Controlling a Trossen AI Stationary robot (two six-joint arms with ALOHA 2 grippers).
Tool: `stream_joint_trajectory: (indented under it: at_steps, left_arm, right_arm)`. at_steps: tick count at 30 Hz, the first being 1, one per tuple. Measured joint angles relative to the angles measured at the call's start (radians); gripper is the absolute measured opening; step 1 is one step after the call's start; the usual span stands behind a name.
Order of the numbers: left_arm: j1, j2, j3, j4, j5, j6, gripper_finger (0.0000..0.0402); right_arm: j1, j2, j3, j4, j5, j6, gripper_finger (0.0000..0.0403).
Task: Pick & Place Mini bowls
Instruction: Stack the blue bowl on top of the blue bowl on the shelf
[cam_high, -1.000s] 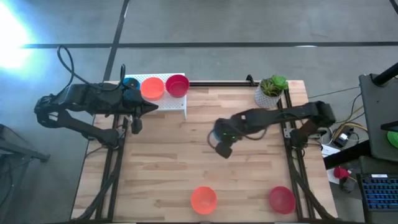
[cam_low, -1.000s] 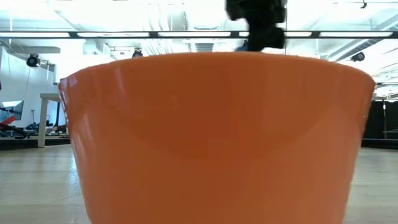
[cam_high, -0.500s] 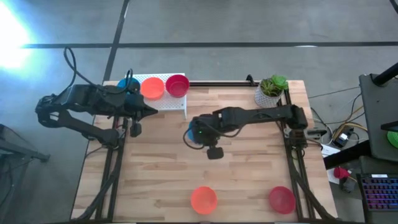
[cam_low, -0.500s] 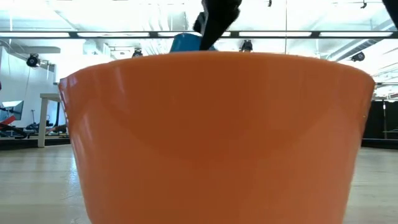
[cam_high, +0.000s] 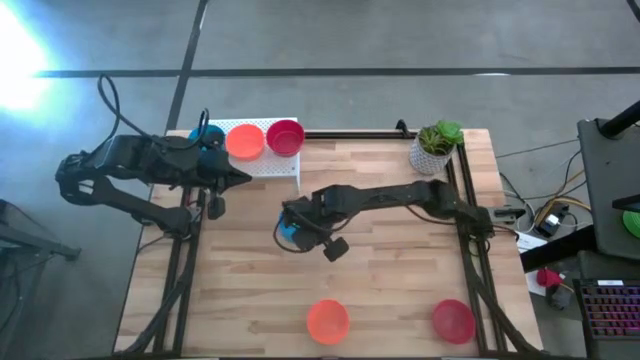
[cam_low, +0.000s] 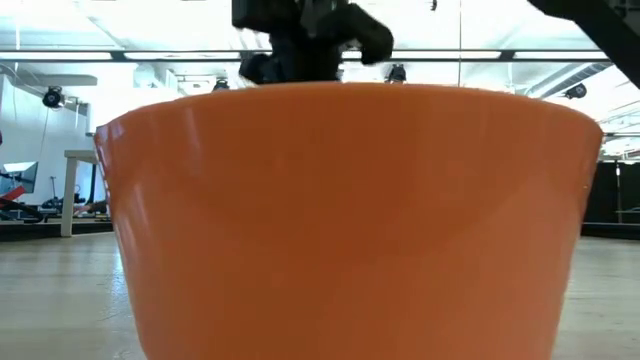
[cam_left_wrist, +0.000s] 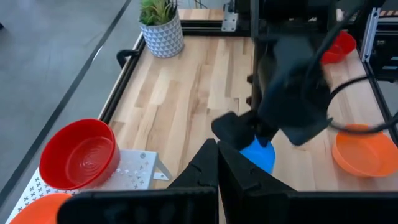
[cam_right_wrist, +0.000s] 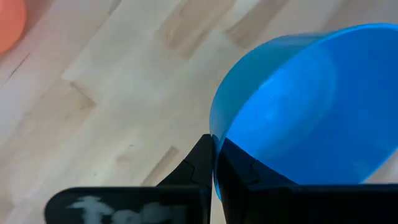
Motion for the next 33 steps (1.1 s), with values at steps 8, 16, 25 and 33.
stream_joint_trajectory:
  at_steps: [8, 16, 25, 33]
  left_arm:
    - [0.000, -0.012, -0.001, 0.001, 0.000, -0.001, 0.0000]
    - [0.000, -0.015, -0.001, 0.001, 0.000, -0.005, 0.0000]
    - [0.000, -0.015, -0.001, 0.001, 0.000, -0.008, 0.0000]
    - [0.000, -0.015, -0.001, 0.001, -0.001, -0.009, 0.0000]
  right_arm:
    - [0.000, 0.073, 0.015, -0.028, -0.018, -0.071, 0.0008]
    - [0.000, 0.100, 0.004, -0.037, -0.021, -0.087, 0.0008]
    - [0.001, 0.100, 0.002, -0.030, -0.021, -0.092, 0.0008]
    - [0.008, 0.100, 0.002, -0.027, -0.020, -0.092, 0.0044]
